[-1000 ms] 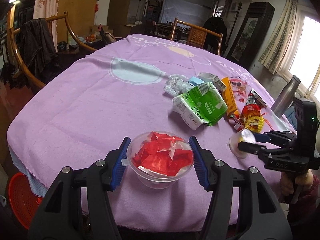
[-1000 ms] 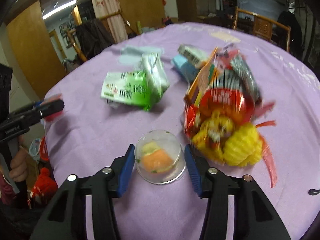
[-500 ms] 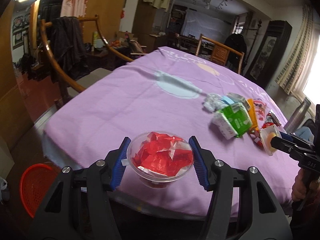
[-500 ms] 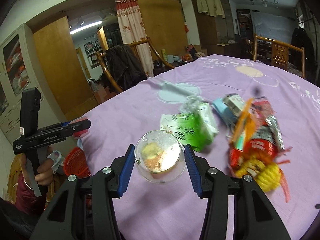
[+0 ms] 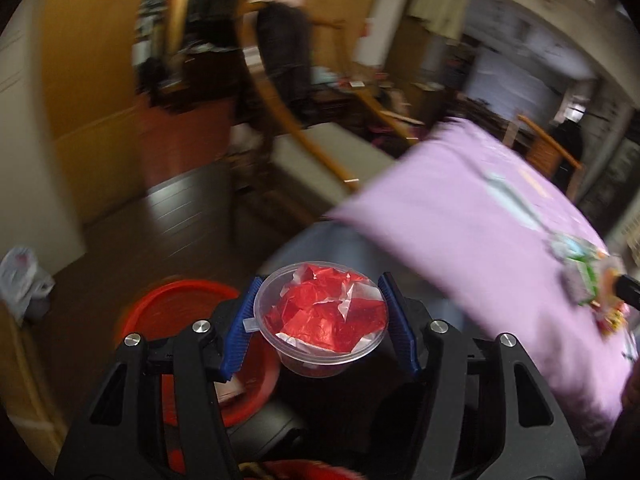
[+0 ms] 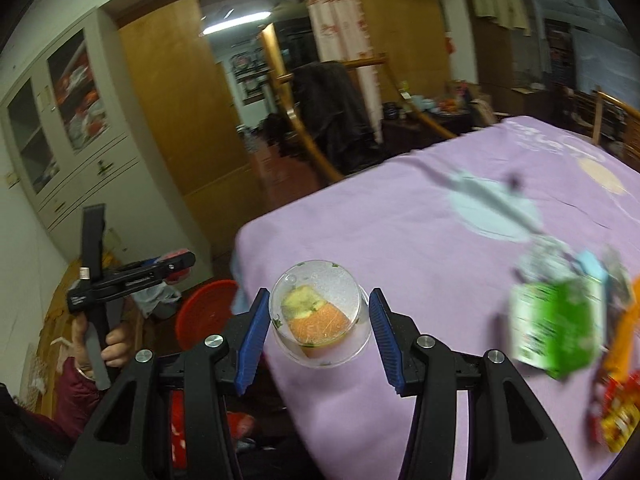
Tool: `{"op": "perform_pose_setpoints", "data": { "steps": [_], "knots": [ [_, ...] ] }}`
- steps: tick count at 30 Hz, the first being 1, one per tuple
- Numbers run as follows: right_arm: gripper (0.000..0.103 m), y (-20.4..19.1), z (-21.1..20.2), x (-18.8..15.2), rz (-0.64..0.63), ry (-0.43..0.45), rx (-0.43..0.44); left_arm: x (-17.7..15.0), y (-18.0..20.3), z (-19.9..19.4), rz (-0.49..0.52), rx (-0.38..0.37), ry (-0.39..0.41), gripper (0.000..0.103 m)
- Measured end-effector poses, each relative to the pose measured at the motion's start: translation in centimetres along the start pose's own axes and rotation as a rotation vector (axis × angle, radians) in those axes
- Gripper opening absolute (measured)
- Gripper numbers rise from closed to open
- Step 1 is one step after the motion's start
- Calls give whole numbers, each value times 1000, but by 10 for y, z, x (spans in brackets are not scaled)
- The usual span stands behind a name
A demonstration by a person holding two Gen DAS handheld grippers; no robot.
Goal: Collect trash
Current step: 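Carry the clear cup to the wastebasket and release it from the left gripper, then return the left gripper to the table toward the green tea carton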
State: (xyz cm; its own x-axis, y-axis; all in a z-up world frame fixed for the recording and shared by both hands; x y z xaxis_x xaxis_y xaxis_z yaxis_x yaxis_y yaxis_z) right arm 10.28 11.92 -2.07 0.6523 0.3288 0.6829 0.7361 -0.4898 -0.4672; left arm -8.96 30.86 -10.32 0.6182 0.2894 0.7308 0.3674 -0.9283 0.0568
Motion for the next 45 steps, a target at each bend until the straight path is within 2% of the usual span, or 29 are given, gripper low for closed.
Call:
{"op": "perform_pose_setpoints", "data": {
  "steps": [1, 2, 3, 4, 5, 10, 17, 23, 25, 28, 31, 38, 45],
  "knots": [
    [50, -8, 6, 1, -8, -11, 8, -6, -17, 2, -21, 43, -21, 65],
    [50, -17, 14, 2, -20, -25, 15, -12, -34, 5, -48, 100, -45, 81],
    [50, -26, 22, 4, -32, -39, 21, -16, -47, 6, -72, 150, -58, 90],
    [50, -36, 30, 4, -47, -55, 28, -21, -64, 4, -105, 214, -62, 90],
    [50, -43, 36, 4, -57, -63, 32, -23, -71, 3, -117, 226, -64, 90],
    [50, -87, 73, 3, -121, -137, 72, -29, -105, -14, -197, 214, -15, 91],
    [50, -142, 125, -16, -197, -256, 116, -37, -139, -31, -260, 302, 11, 93],
    [50, -198, 169, -8, -232, -293, 183, -39, -156, -37, -290, 334, 25, 93],
    [73, -211, 180, -3, -226, -278, 185, -40, -157, -38, -288, 353, 19, 93],
    [74, -214, 176, 1, -225, -238, 188, -39, -160, -43, -275, 379, 23, 93],
    [74, -208, 171, 2, -236, -217, 159, -38, -156, -41, -274, 361, 26, 93],
    [76, -158, 146, 7, -152, -176, 97, -27, -131, -35, -224, 319, 21, 93],
    [80, -110, 105, 18, -77, -91, 64, -11, -85, -37, -153, 251, 39, 93]
  ]
}}
Point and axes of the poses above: each gripper's, at about its wrist camera, not at the fingertips, and z roughly the way its jaws point, y to its right, x to its top, the point moved 5 cm from there along z, roughly the way its jaws point, and after that the axes turned 13 degrees about z, right-handed, at the moved point
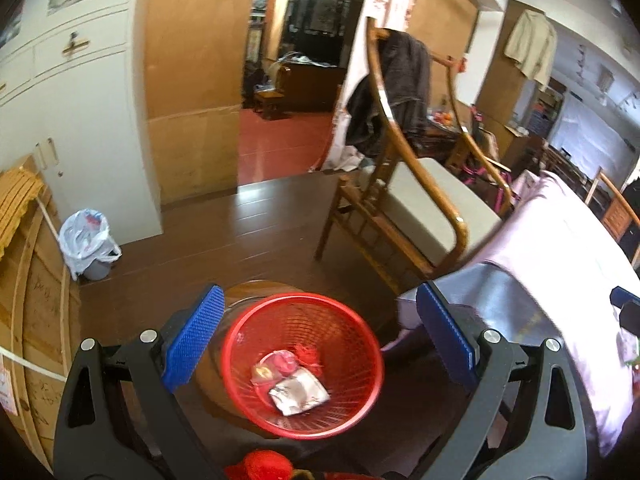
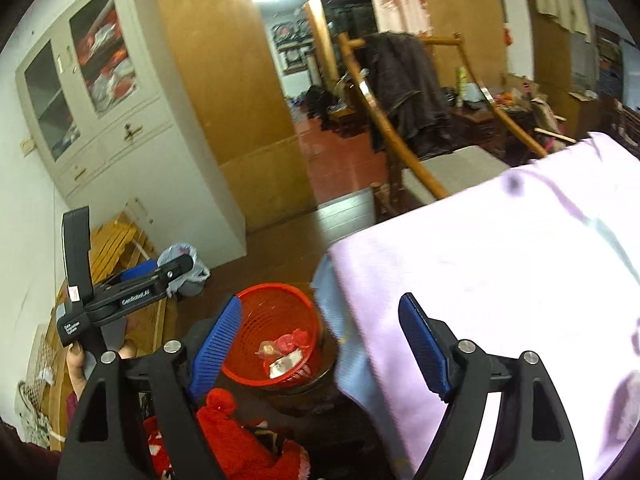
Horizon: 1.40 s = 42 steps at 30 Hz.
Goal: Collect trash
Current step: 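Return the left gripper to the table toward the green tea carton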
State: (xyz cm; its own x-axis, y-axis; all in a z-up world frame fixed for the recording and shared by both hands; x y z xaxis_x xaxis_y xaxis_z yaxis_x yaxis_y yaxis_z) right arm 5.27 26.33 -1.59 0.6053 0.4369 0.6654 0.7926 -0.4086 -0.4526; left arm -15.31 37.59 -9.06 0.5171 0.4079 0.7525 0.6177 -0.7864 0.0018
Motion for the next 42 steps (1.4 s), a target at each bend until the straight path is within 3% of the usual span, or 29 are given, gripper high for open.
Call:
{"op": "perform_pose_setpoints", "data": {
  "steps": [9, 19, 24, 30, 35, 39, 42],
  "knots": [
    [85, 55, -75, -6, 78, 137, -35, 8, 84, -23, 122, -118, 22, 96],
    [90, 143, -163, -35, 223, 287, -124, 1, 209, -42, 329, -261, 12, 96],
    [93, 209, -214, -60, 329, 373, -214, -4, 281, -46, 440, -363, 1, 96],
    [96, 281, -267, -84, 413, 462, -385, -11, 379, -57, 611, -450, 19, 96],
    [97, 326, -296, -93, 465, 521, -480, -10, 445, -65, 677, -521, 36, 96],
    [97, 351, -306, -98, 497, 554, -526, -7, 500, -62, 708, -594, 15, 96],
    [97, 367, -309, -104, 536, 571, -522, -9, 528, -52, 742, -589, -1, 96]
  ]
}}
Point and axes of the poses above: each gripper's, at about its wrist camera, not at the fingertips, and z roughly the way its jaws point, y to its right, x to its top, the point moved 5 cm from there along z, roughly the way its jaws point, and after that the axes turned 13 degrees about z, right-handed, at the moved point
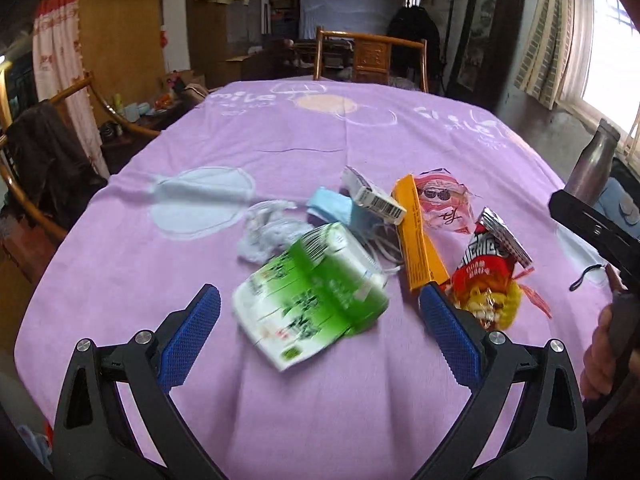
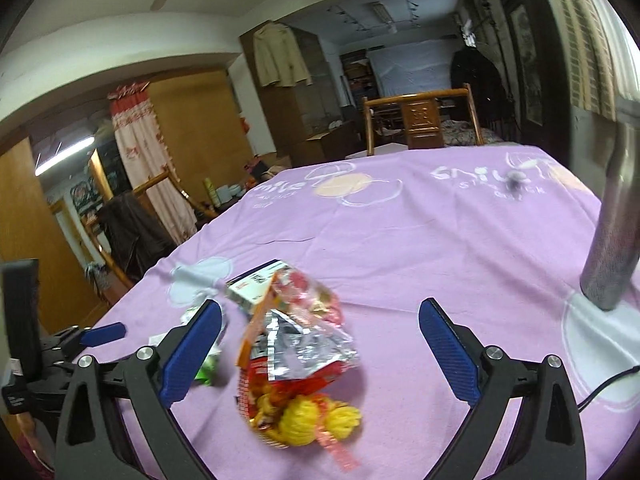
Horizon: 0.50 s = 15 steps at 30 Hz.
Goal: Collect trash
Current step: 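Return the left gripper to the table toward the green tea carton, then grasp the green tea carton with the left gripper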
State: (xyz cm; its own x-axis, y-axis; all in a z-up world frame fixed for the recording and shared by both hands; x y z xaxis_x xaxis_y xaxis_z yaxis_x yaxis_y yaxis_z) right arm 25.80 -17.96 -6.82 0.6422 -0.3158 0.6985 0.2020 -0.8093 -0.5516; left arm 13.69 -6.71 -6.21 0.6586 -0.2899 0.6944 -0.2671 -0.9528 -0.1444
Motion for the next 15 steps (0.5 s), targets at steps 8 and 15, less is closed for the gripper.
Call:
{"op": "perform_pose_setpoints", "data": {
  "steps": [8, 15],
  "knots": [
    [97, 11, 3, -1, -9, -5, -47, -12, -18, 34, -10, 57, -94, 97],
    [97, -5, -6, -8, -51, 3, -41, -45, -93, -13, -116, 203, -82, 96]
  ]
}}
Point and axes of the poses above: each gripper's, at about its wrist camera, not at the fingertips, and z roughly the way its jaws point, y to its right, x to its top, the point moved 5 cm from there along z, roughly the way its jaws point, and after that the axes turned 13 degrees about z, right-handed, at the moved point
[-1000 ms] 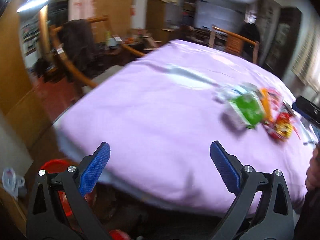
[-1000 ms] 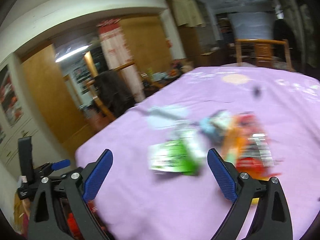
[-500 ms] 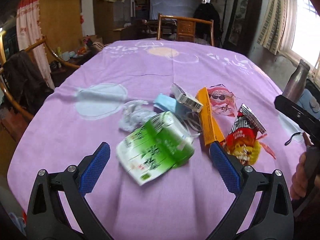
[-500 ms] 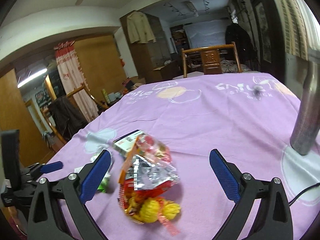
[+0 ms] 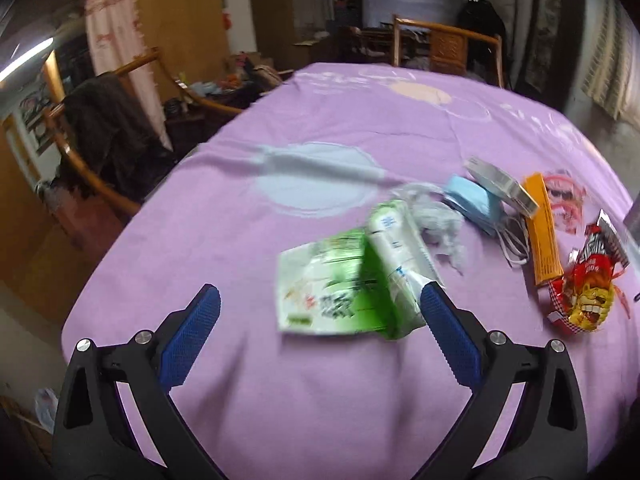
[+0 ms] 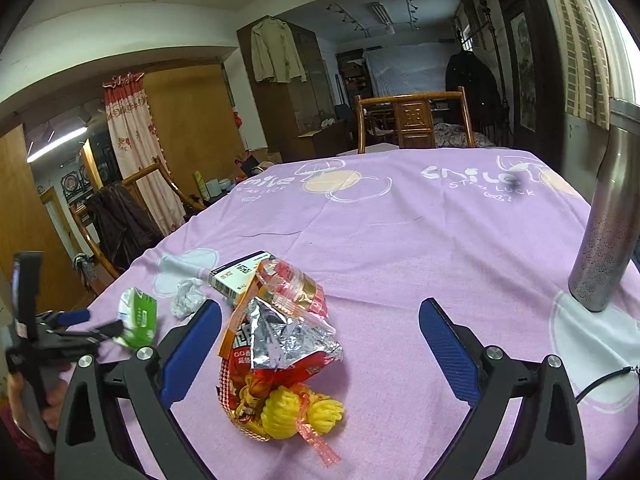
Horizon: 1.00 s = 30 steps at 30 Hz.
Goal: Collect trash
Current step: 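Grasp the green tea carton with the left gripper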
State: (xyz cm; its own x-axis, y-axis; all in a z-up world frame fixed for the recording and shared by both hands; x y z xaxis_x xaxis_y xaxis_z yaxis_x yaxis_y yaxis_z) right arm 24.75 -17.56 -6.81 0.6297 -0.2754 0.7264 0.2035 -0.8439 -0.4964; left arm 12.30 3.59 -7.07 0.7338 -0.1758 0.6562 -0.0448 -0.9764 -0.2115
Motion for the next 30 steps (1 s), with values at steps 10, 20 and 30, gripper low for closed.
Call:
{"op": "perform_pose_setpoints", "data": {
  "steps": [10, 20, 30],
  "knots": [
    [97, 1, 1, -2, 7, -15, -8, -9, 27, -2, 34, -122, 53, 97],
    [97, 0, 5, -5, -2, -33, -17, 11, 20, 31, 14, -134, 16, 97],
    [97, -6, 10, -10, -32, -59, -24, 3, 6, 64, -113, -336, -98, 96]
  ]
}}
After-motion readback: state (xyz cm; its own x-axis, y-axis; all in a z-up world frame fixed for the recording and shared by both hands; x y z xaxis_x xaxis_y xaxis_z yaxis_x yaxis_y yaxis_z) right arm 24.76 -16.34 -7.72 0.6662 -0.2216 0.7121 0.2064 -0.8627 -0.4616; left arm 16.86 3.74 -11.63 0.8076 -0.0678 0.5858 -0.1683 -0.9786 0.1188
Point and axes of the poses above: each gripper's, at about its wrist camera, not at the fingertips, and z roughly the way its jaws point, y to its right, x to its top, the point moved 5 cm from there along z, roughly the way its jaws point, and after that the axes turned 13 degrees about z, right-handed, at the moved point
